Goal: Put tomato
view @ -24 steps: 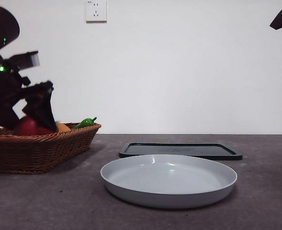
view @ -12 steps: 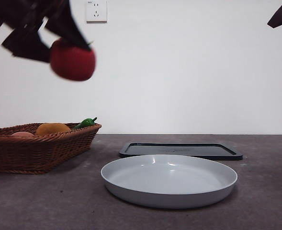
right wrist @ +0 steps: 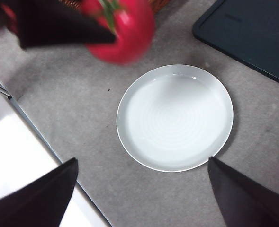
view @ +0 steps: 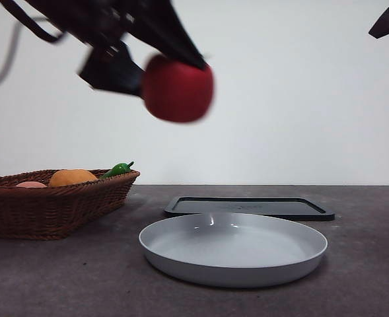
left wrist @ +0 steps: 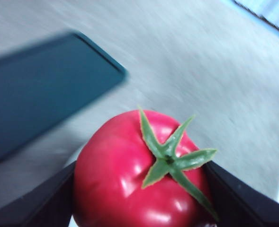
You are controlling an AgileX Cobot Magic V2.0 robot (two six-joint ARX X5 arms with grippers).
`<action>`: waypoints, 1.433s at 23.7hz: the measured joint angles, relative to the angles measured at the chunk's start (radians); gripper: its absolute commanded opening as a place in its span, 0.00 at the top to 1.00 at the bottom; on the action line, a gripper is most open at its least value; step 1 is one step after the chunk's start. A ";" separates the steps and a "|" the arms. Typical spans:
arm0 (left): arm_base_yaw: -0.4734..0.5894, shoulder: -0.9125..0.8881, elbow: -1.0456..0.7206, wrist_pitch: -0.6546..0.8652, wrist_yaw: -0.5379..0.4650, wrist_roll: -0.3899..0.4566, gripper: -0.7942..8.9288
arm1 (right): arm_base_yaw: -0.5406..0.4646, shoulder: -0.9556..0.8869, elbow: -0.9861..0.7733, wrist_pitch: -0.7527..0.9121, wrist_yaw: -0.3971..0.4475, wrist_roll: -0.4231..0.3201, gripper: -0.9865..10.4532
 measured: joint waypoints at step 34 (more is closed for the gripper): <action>-0.095 0.388 0.000 0.212 -0.027 0.027 0.43 | 0.000 0.000 0.000 0.000 0.000 0.008 0.53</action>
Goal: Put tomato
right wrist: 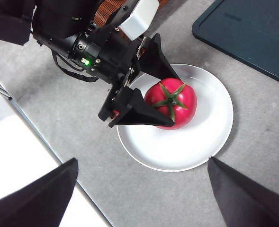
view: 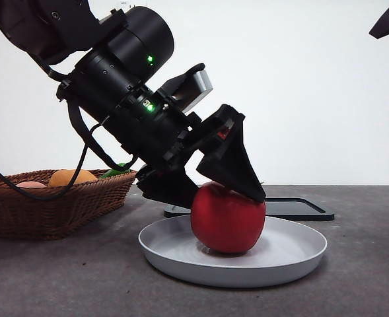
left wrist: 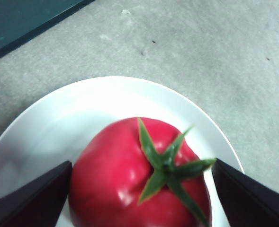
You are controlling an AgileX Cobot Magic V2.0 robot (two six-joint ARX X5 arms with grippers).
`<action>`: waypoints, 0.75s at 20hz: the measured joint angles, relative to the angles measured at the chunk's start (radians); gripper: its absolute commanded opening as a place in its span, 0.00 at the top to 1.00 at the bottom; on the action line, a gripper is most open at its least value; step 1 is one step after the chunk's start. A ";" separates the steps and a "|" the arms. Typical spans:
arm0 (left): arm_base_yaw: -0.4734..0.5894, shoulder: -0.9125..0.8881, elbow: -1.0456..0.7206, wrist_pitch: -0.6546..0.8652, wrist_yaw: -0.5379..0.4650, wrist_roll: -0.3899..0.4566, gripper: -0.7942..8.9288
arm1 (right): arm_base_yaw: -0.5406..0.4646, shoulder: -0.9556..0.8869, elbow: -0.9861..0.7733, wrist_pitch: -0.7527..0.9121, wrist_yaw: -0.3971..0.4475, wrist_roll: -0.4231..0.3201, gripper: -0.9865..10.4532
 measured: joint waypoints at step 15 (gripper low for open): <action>0.097 -0.360 0.000 -0.148 -0.019 -0.016 0.44 | 0.000 0.000 0.000 0.000 0.000 0.000 0.53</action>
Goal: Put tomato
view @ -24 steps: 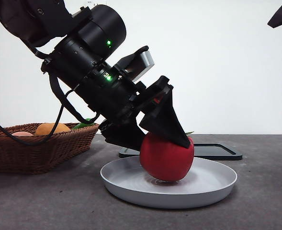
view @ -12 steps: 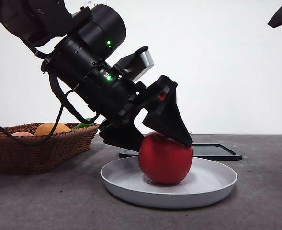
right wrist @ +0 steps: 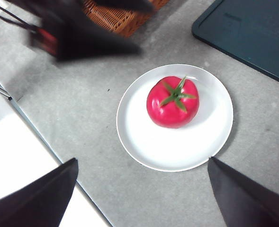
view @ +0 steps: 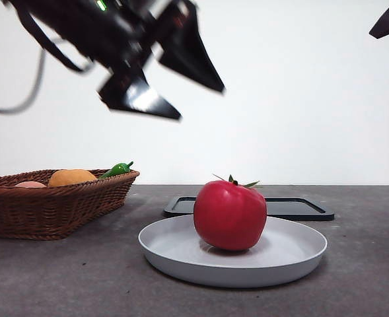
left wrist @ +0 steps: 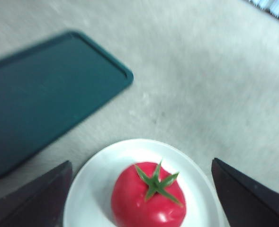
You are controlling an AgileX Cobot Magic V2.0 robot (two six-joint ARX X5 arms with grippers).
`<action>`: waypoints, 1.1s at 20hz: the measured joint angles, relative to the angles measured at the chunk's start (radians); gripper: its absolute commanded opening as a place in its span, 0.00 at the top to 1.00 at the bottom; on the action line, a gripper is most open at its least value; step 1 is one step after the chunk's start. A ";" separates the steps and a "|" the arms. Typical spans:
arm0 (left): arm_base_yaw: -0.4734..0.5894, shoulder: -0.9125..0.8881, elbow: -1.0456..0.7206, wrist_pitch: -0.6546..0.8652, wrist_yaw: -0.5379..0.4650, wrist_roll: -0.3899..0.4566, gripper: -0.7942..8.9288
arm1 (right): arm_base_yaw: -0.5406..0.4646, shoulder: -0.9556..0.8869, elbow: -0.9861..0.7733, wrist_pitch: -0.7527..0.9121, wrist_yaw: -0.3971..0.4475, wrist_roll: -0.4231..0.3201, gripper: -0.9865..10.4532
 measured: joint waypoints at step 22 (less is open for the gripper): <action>0.039 -0.507 0.000 -0.819 0.016 -0.014 0.44 | 0.002 0.012 0.000 0.001 0.000 0.000 0.53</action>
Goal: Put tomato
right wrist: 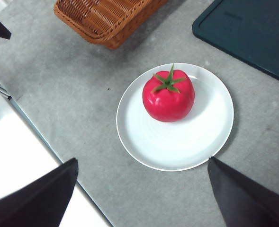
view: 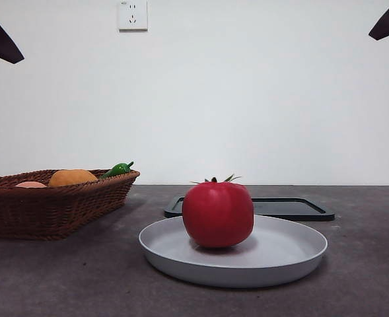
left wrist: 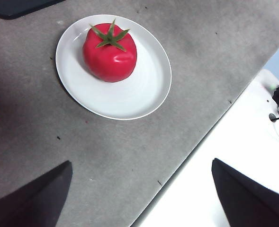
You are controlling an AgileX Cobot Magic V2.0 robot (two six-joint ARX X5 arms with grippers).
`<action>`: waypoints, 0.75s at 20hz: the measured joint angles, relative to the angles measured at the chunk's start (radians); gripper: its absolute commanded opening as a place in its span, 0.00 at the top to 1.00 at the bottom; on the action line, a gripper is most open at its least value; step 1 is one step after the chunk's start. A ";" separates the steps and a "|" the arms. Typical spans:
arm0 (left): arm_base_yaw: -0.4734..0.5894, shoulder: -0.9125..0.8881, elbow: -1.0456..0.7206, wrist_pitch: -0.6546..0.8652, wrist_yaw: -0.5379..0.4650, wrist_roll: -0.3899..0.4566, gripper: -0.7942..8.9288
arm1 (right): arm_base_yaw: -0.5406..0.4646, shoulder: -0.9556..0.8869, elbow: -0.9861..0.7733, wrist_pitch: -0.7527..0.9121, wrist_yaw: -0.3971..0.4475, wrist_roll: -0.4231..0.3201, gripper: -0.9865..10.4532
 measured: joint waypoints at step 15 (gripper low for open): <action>0.000 0.000 0.000 0.007 0.000 0.000 0.44 | 0.070 0.471 0.000 0.401 0.038 0.000 0.47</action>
